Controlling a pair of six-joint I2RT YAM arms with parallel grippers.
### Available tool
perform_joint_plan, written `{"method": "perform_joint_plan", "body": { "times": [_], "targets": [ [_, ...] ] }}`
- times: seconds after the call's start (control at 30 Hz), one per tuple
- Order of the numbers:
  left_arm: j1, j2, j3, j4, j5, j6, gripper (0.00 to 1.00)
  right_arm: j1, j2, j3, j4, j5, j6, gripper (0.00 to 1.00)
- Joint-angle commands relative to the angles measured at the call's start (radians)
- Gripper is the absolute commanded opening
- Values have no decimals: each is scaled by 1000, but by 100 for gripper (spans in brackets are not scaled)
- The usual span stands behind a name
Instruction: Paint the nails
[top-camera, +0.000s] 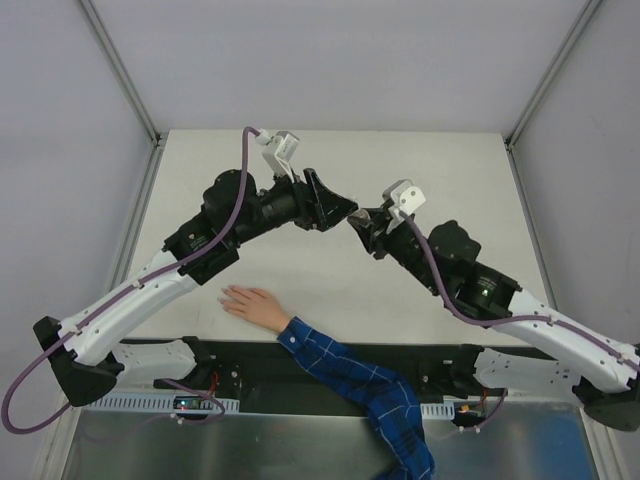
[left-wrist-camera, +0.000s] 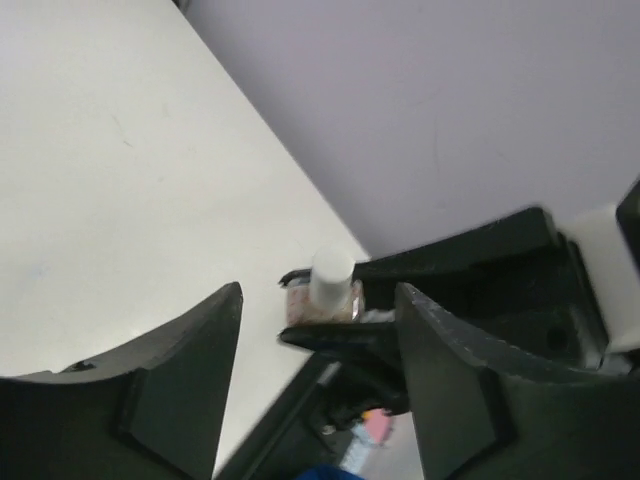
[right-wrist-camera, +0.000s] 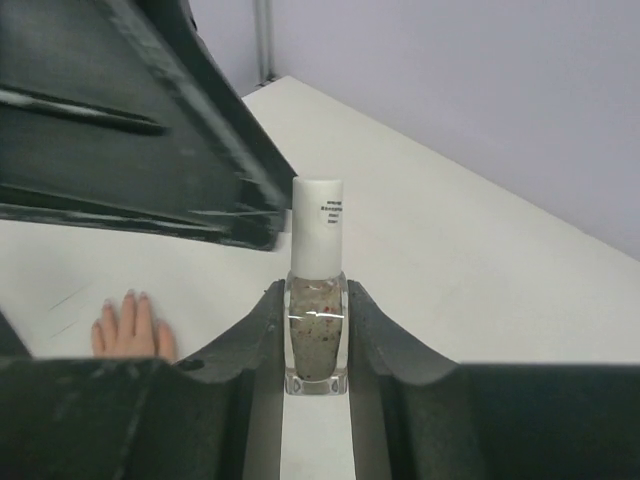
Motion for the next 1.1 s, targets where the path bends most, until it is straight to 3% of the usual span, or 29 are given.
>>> {"method": "perform_joint_plan", "body": {
  "times": [0.0, 0.03, 0.17, 0.23, 0.33, 0.5, 0.6, 0.7, 0.87, 0.93, 0.97, 1.03, 1.07],
  "targets": [
    [32, -71, -24, 107, 90, 59, 75, -222, -85, -14, -18, -444, 154, 0],
    [43, -74, -41, 126, 125, 57, 77, -262, -88, -26, -16, -589, 174, 0],
    [115, -62, -80, 219, 353, 7, 79, -453, -83, -55, 77, -912, 307, 0],
    [138, -48, -132, 387, 442, -79, 79, -495, -65, -72, 152, -1062, 422, 0],
    [157, 2, -159, 587, 565, -202, 77, -532, -48, -90, 263, -1148, 512, 0],
    [155, 55, -143, 601, 592, -229, 72, -543, -19, -95, 340, -1193, 569, 0],
    [152, 58, -137, 609, 593, -229, 68, -543, -11, -109, 360, -1192, 587, 0],
    [147, 71, -125, 609, 610, -233, 57, -541, -11, -112, 363, -1166, 581, 0],
    [144, 88, -107, 546, 610, -201, 22, -537, -20, -101, 303, -1092, 532, 0],
    [135, 87, -70, 431, 581, -152, 11, -521, -34, -77, 248, -1019, 480, 0],
    [115, 87, -52, 373, 557, -91, 0, -485, -40, -63, 163, -976, 449, 0],
    [83, 85, 17, 199, 434, -21, 0, -408, -58, -23, 46, -716, 286, 0],
    [44, 82, 39, 148, 294, 32, 0, -288, -65, 7, -34, -570, 220, 0]
  ]
}}
